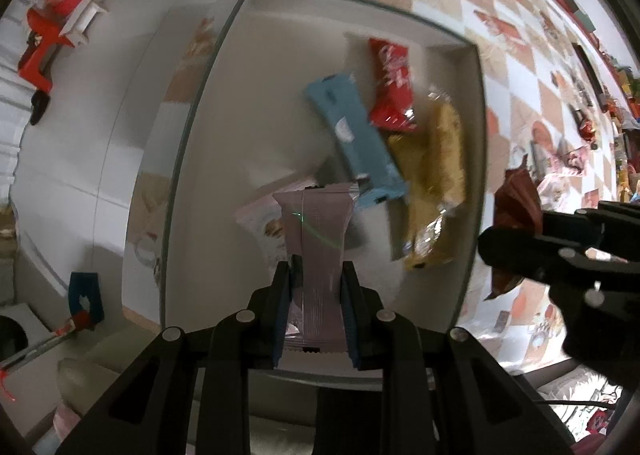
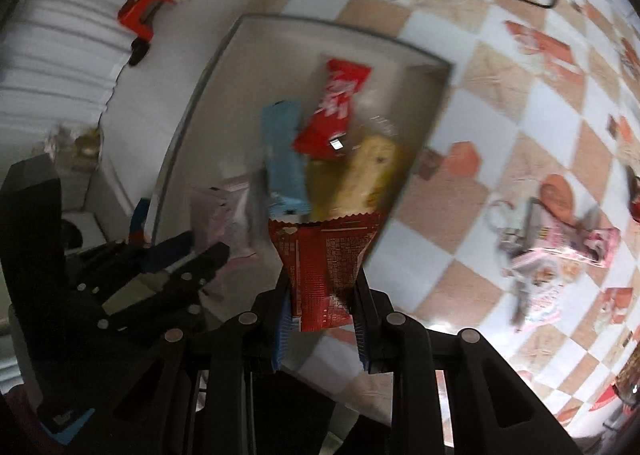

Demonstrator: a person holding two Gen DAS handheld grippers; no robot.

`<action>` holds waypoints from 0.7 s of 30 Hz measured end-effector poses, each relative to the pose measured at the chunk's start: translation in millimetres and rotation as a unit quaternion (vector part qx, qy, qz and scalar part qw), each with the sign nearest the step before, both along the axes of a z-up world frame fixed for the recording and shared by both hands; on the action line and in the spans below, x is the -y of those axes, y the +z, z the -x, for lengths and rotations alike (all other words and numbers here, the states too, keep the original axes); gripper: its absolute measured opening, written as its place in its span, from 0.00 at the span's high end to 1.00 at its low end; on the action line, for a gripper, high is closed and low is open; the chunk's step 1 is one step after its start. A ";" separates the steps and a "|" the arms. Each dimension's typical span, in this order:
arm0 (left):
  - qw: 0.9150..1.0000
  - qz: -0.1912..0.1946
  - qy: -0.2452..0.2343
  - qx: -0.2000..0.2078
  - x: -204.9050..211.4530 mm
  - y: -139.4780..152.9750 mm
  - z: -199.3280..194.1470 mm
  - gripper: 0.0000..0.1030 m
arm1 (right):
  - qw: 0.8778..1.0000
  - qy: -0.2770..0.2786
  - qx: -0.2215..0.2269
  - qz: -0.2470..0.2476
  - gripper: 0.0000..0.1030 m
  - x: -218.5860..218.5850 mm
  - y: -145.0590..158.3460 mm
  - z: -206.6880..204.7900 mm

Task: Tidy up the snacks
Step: 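Lower pink bar and red packet into the clear tray and open both tools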

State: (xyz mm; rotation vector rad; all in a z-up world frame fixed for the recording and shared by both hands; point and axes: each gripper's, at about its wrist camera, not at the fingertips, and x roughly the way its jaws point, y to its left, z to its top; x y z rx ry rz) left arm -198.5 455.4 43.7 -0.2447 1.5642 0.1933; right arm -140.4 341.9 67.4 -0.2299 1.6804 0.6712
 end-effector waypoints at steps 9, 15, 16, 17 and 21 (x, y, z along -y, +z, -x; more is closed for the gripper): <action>1.000 -0.017 0.009 -0.009 -7.1 -4.4 13.5 0.26 | 0.999 0.020 -0.040 0.011 0.71 -23.0 -26.1 13.1; 1.000 -0.018 0.004 -0.012 -6.8 -4.5 11.9 0.24 | 0.999 0.002 -0.034 0.008 0.26 -13.3 -23.3 8.2; 1.000 -0.019 0.002 -0.012 -5.6 -3.8 10.9 0.24 | 0.999 0.002 -0.031 0.010 0.26 -11.9 -22.9 7.6; 1.000 -0.021 0.000 -0.011 -4.2 -2.9 9.8 0.24 | 1.000 0.001 -0.026 0.013 0.26 -10.1 -21.3 7.5; 1.000 -0.024 -0.009 -0.010 2.8 -2.1 -0.8 0.24 | 1.000 -0.012 -0.008 0.017 0.00 11.1 -12.2 4.7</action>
